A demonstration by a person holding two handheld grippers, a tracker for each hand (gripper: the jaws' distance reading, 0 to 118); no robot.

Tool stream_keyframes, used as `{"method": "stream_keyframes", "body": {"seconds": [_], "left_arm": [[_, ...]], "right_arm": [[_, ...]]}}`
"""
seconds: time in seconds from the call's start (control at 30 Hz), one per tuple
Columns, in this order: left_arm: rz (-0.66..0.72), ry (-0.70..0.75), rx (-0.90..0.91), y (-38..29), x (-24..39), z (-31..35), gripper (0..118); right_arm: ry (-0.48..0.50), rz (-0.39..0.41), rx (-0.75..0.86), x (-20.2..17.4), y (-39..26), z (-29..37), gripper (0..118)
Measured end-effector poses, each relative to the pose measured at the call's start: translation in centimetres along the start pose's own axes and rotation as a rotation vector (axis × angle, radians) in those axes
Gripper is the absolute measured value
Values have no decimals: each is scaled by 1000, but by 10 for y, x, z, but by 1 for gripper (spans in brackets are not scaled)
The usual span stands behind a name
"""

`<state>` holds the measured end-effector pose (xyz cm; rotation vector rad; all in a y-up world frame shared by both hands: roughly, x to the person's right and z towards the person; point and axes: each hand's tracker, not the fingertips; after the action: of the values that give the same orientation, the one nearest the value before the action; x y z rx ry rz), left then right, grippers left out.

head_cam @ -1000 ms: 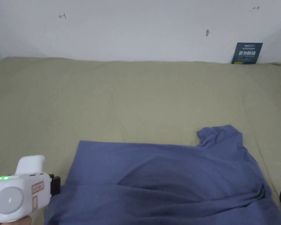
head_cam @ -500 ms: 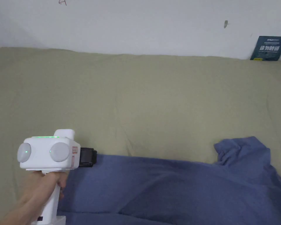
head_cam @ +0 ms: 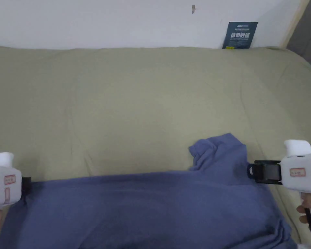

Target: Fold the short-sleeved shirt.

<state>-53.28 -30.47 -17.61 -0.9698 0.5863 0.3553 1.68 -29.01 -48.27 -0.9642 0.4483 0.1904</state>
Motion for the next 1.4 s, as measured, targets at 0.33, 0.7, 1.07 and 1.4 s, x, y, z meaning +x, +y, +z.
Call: {"method": "stream_keyframes", "body": {"seconds": [0.33, 0.7, 1.07, 1.4], "left_arm": [[-20, 14, -18, 1, 0, -2, 1], [51, -50, 32, -19, -23, 65, 1], [49, -71, 105, -101, -59, 162, 1], [92, -103, 47, -206, -74, 180, 1]], "right_arm": [[7, 150, -147, -28, -4, -31, 2], [166, -38, 39, -12, -18, 78, 2], [229, -33, 106, 11, -84, 161, 2], [245, -57, 73, 25, -193, 190, 2]]}}
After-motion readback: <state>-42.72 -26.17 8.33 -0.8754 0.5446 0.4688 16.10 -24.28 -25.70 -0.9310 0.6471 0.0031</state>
